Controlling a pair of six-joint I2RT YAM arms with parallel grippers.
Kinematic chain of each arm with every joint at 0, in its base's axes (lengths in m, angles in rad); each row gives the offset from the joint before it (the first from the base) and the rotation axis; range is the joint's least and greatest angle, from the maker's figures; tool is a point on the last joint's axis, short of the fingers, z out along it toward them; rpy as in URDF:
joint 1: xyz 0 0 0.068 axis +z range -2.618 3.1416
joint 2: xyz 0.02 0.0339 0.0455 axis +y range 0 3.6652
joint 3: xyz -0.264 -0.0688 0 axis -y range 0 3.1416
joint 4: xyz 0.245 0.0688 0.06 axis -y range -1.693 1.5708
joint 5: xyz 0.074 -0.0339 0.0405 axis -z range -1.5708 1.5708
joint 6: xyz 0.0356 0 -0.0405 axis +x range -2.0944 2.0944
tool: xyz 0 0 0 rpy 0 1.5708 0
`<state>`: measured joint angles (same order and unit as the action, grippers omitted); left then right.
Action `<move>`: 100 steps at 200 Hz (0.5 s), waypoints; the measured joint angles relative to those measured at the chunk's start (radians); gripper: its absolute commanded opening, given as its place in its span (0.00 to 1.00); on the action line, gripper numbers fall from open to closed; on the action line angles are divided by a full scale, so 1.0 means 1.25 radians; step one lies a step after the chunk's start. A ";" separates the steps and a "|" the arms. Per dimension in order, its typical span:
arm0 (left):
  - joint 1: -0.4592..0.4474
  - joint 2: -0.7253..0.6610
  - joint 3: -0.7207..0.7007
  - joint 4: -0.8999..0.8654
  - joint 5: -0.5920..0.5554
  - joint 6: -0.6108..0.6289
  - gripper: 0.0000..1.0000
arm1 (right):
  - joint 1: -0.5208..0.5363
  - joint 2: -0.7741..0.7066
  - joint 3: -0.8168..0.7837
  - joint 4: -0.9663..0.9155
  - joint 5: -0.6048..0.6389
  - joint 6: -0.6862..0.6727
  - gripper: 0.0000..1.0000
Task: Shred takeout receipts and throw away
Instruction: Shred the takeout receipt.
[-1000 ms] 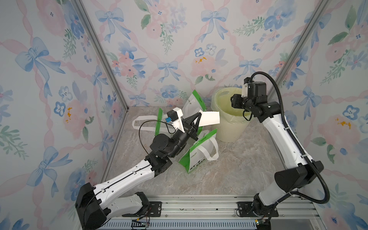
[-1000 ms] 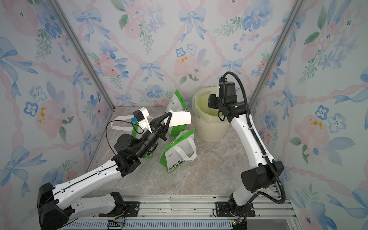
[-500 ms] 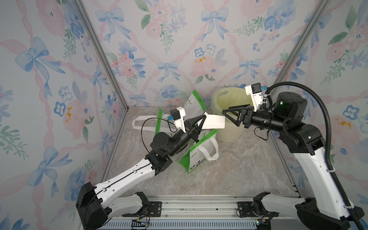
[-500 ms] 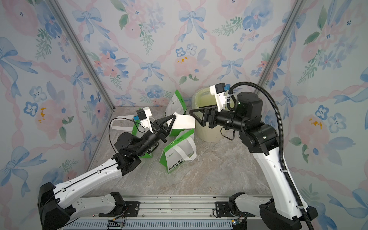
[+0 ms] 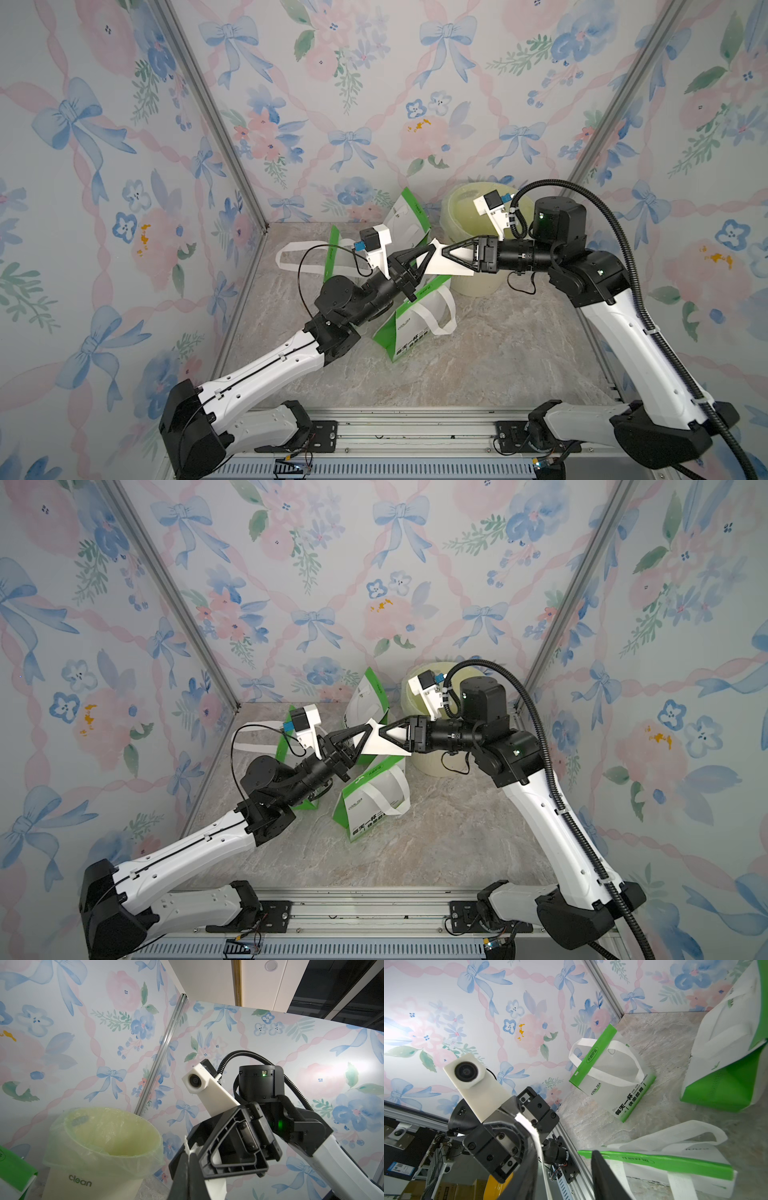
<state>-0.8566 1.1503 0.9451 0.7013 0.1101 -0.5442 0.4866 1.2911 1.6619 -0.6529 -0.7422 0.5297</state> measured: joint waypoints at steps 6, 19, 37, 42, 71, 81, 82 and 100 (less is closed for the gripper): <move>0.000 0.000 0.000 0.000 0.001 0.000 0.00 | 0.000 -0.002 -0.007 0.008 -0.005 0.007 0.25; 0.000 0.000 0.000 -0.001 0.003 0.000 0.00 | 0.000 -0.006 -0.020 0.022 -0.012 0.018 0.26; 0.000 0.000 0.000 0.000 0.003 0.000 0.00 | 0.000 -0.007 -0.023 0.035 -0.016 0.031 0.32; 0.000 0.000 0.000 0.000 0.003 0.000 0.00 | 0.000 -0.007 -0.023 0.039 -0.017 0.030 0.33; 0.001 -0.002 -0.001 0.000 0.003 0.000 0.00 | 0.000 -0.007 -0.023 0.056 -0.018 0.043 0.31; 0.002 -0.003 -0.001 -0.001 0.003 0.000 0.00 | 0.000 -0.007 -0.023 0.060 -0.018 0.047 0.26; 0.002 -0.003 -0.001 -0.001 0.003 0.000 0.00 | 0.000 -0.007 -0.023 0.060 -0.018 0.047 0.25; 0.007 -0.006 -0.003 -0.001 0.003 0.000 0.00 | -0.001 -0.007 -0.023 0.065 -0.021 0.054 0.14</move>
<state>-0.8482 1.1427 0.9413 0.7006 0.1139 -0.5442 0.4854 1.2819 1.6329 -0.5720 -0.7685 0.5976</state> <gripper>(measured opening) 0.045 0.197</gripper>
